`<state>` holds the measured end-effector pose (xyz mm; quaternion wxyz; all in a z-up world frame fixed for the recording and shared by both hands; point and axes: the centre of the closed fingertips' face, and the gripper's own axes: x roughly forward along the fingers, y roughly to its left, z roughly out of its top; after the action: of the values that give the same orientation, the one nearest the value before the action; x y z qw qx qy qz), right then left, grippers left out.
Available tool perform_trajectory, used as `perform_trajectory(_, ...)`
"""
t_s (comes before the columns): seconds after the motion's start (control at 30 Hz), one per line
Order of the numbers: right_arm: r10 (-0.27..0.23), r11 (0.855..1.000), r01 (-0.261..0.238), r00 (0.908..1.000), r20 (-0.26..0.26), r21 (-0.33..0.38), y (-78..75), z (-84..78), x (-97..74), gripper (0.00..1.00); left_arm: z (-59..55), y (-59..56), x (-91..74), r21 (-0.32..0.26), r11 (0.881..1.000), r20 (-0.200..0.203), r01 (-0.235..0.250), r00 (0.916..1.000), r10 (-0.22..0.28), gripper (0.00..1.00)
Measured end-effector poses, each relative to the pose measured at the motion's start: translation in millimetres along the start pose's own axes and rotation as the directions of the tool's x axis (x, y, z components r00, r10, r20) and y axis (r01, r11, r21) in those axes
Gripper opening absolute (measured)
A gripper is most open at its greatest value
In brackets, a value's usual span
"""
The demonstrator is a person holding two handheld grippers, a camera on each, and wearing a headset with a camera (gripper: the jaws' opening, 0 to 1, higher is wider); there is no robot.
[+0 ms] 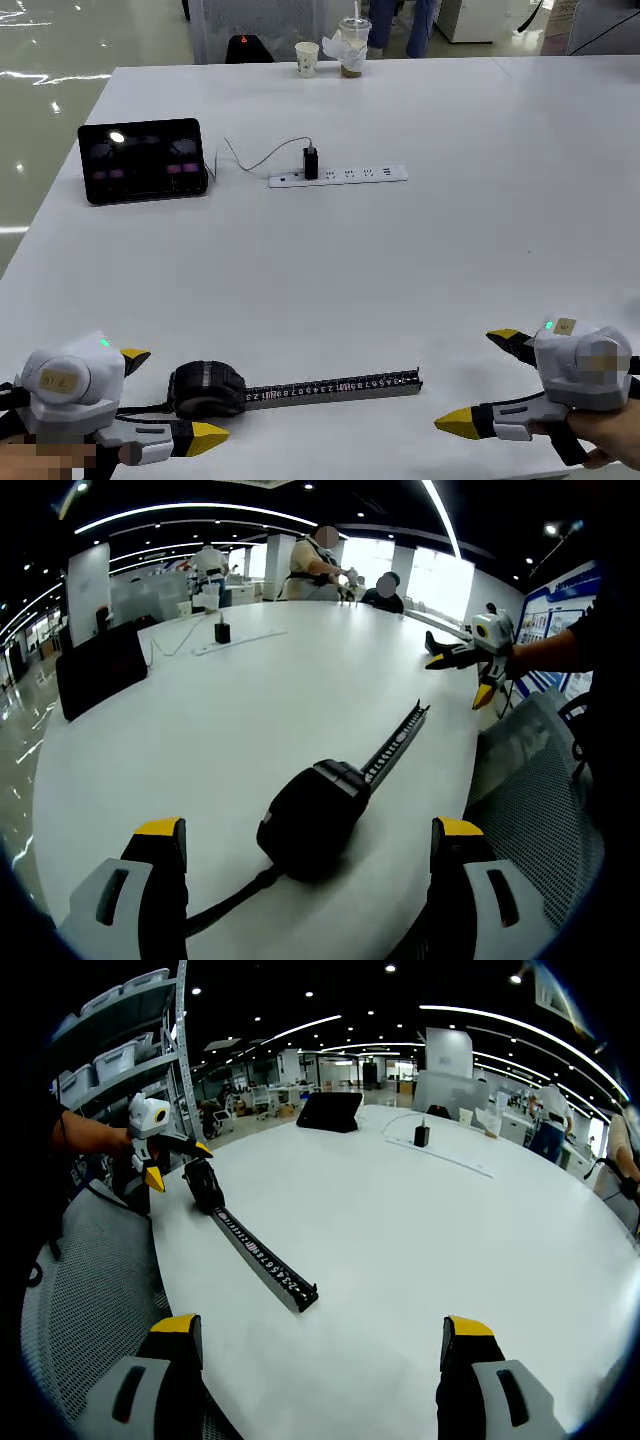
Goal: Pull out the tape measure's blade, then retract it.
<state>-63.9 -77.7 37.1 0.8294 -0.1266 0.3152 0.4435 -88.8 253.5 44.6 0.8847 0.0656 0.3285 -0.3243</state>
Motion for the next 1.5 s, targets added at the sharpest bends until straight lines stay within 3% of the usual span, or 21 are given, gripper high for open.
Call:
perform_trajectory(0.17,-0.002,1.000,0.003,0.9999,-0.013,0.019,0.8,-4.5,-6.8,0.99,3.8,1.2,-6.7,0.034,0.999,0.041,-0.020,0.9990,0.019,0.99)
perform_trajectory(0.37,-0.015,1.000,0.015,0.9997,-0.018,0.006,3.2,-14.2,-12.7,0.99,-0.3,-3.3,-14.2,0.040,0.999,0.039,-0.015,0.9992,0.013,0.99)
perform_trajectory(0.6,-0.032,0.999,0.032,0.9995,-0.006,-0.008,-2.1,-17.9,-19.8,0.99,-7.8,-0.8,-18.0,0.052,0.998,0.023,-0.039,0.9990,0.037,0.99)
perform_trajectory(0.8,-0.026,1.000,0.026,0.9996,0.004,0.001,-4.0,-18.2,-22.1,0.99,-6.3,-7.0,-18.5,0.020,0.999,0.038,-0.036,0.9986,0.035,0.99)
perform_trajectory(1.03,-0.037,0.999,0.037,0.9991,-0.022,0.015,-3.9,-28.3,-23.5,0.99,-7.2,-10.2,-14.1,0.014,0.999,0.040,-0.037,0.9986,0.036,0.99)
perform_trajectory(1.2,-0.035,0.999,0.036,0.9994,-0.005,0.024,-3.6,-26.7,-26.5,0.99,-7.7,-5.4,-17.2,0.018,0.999,0.042,-0.049,0.9980,0.048,0.99)
perform_trajectory(1.5,-0.037,0.999,0.038,0.9991,-0.019,0.023,-3.7,-31.5,-29.9,0.99,-6.6,3.2,-27.2,0.009,0.997,0.050,-0.071,0.9962,0.070,0.99)
